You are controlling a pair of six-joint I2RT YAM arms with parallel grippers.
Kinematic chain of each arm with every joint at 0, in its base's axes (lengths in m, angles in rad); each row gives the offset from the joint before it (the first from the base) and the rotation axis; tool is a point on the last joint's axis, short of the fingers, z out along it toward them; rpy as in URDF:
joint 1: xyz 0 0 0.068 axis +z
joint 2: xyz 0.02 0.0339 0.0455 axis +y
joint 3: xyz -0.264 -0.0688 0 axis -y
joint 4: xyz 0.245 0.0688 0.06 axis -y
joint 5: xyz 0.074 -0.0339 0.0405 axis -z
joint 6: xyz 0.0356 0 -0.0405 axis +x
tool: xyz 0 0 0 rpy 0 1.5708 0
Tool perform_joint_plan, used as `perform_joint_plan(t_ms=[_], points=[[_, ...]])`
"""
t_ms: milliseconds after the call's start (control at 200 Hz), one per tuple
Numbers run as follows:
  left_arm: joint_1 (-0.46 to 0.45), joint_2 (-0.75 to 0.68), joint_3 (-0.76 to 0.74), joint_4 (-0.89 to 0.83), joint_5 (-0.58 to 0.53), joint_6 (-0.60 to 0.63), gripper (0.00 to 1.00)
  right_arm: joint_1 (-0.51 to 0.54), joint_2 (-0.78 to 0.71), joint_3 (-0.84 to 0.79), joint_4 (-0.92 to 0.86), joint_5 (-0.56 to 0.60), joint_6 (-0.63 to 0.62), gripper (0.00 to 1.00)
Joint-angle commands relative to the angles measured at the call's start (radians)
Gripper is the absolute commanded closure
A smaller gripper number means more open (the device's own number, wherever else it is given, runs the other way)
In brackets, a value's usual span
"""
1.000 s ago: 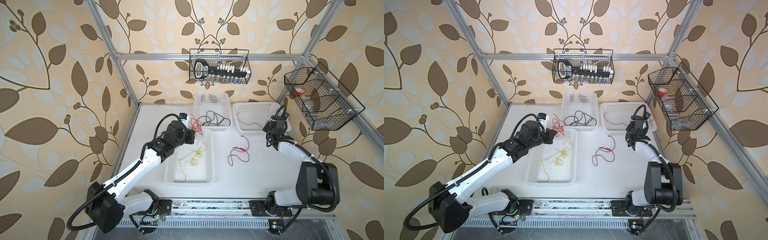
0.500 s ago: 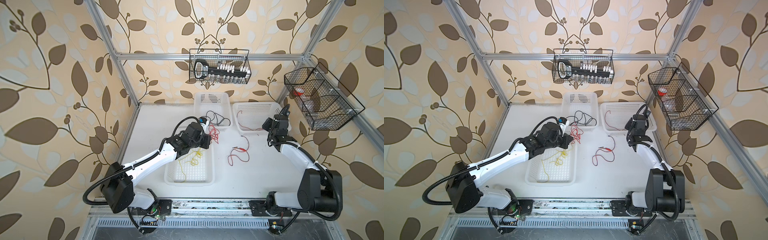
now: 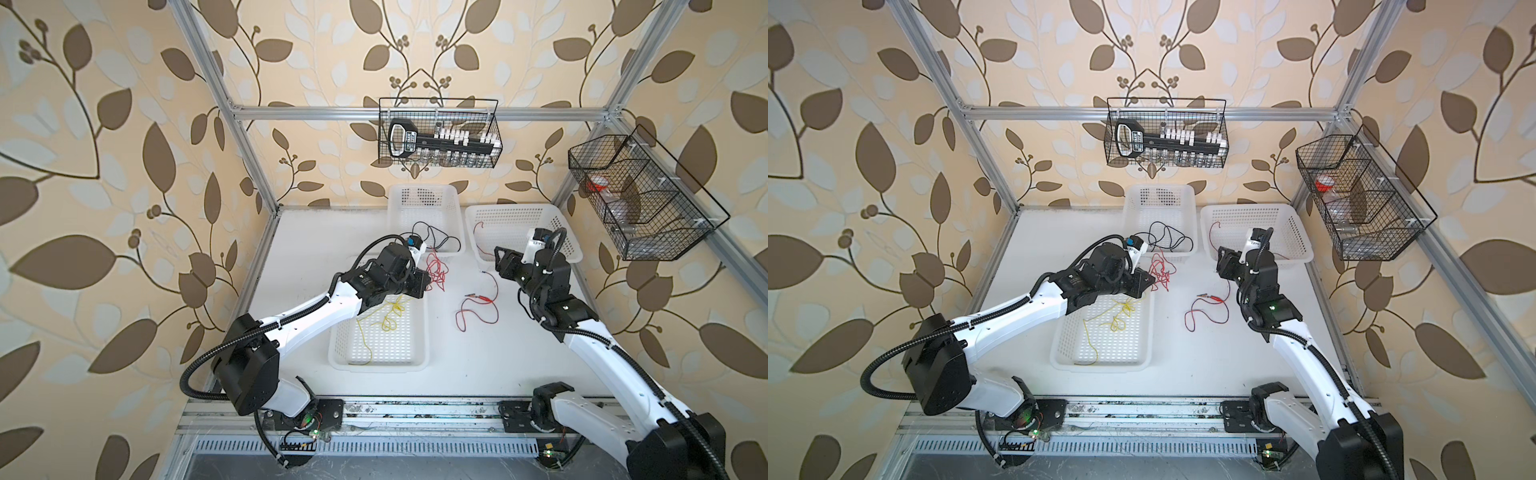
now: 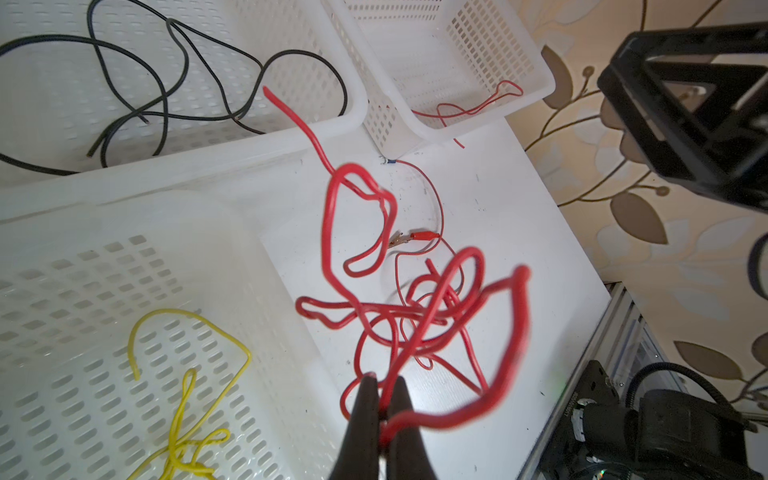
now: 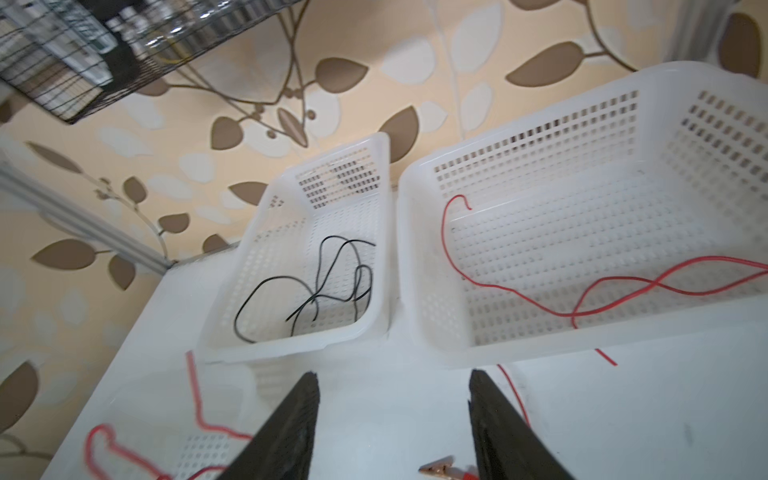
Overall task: Untangle the cables
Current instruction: 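Reach the right gripper to the red tangle in the left gripper and grasp it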
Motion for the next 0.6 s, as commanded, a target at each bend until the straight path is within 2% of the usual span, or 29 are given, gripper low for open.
perform_joint_plan(t_ms=[0, 140, 345, 595], points=[[-0.010, 0.007, 0.045, 0.038, 0.053, 0.014, 1.00, 0.056, -0.058, -0.030, -0.018, -0.112, -0.039, 0.42], [-0.019, 0.027, 0.064, 0.032, 0.079, 0.013, 1.00, 0.150, -0.106, -0.058, 0.003, -0.177, -0.093, 0.42], [-0.055, 0.059, 0.106, 0.019, 0.106, 0.020, 1.00, 0.291, -0.094, -0.053, 0.008, -0.147, -0.161, 0.42], [-0.091, 0.088, 0.144, 0.009, 0.117, 0.028, 1.00, 0.330, -0.046, -0.052, 0.013, -0.114, -0.158, 0.48]])
